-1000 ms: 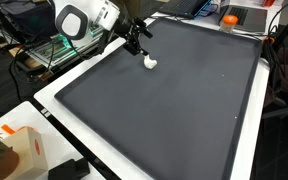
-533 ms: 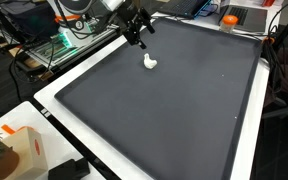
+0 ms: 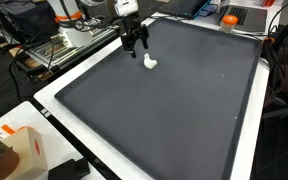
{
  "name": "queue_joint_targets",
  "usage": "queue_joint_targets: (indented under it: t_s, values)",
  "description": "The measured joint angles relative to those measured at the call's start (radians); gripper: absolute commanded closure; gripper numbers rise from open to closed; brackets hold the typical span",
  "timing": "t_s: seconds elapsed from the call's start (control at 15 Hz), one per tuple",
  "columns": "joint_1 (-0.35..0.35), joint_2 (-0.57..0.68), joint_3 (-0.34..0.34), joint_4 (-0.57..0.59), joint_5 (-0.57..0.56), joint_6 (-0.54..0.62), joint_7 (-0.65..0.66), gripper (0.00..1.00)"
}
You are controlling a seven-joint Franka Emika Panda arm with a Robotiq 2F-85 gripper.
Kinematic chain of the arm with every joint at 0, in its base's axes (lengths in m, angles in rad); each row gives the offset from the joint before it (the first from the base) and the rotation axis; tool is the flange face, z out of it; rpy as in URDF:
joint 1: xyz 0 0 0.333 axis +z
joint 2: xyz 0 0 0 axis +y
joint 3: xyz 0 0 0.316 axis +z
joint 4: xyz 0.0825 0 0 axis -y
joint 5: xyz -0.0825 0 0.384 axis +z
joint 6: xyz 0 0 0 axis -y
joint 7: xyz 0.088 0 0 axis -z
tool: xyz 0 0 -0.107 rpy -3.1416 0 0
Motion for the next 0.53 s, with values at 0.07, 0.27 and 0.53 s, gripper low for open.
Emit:
queue_joint_targets:
  t_s: [0.07,0.27,0.53]
  values:
    - [0.01,0.005,0.001,-0.015,0.082,-0.028,-0.068,0.0]
    - [0.035,0.004,0.009,-0.045,0.317,-0.05,-0.282,0.0]
    - [0.023,0.007,0.114,-0.044,0.653,-0.05,-0.583,0.0]
